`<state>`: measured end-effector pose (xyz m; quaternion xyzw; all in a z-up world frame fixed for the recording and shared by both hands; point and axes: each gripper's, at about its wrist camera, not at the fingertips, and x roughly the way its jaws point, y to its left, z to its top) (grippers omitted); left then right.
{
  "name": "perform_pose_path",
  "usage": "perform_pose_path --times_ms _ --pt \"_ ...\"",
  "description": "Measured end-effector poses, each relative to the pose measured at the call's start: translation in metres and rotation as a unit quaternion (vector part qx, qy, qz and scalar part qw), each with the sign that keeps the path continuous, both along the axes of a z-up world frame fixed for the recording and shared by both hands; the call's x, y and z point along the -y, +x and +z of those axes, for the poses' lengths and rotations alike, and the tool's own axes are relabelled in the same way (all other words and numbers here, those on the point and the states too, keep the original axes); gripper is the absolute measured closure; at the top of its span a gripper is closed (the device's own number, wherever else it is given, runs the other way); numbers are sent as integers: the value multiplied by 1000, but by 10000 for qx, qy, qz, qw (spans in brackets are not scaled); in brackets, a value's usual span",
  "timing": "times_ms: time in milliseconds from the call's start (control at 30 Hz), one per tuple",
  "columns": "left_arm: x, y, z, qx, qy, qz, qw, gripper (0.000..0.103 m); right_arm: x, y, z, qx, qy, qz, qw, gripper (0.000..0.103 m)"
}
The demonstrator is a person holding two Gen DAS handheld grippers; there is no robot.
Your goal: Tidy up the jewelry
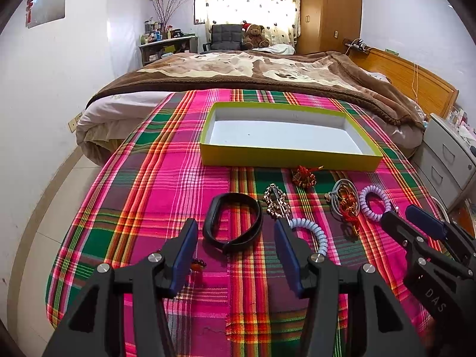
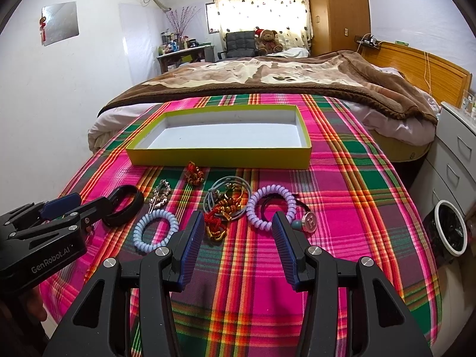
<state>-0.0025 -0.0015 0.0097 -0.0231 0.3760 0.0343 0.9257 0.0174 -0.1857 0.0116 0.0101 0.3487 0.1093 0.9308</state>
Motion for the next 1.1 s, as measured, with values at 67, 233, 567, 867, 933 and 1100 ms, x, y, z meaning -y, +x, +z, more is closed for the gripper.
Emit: perform_pose_path --times_ms 67,233,567,867,933,1100 --pt "-1 1 1 -3 -5 -2 10000 48 0 1 1 18 3 12 10000 55" --pt "-4 2 2 -20 -60 -123 9999 48 3 3 4 53 34 -1 10000 55" --pt "-36 -4 -1 -69 -263 -157 9995 48 50 18 -5 -122 1 -590 9982 55" --pt "-89 -19 -3 41 -662 258 9975 48 83 35 -17 -499 193 -845 9950 54" --pt "-97 -21 -4 56 -658 361 9972 48 82 37 -15 -477 379 -647 9960 54" --pt "-110 -24 -4 108 -851 446 9953 46 56 45 -14 -507 167 -141 9985 54"
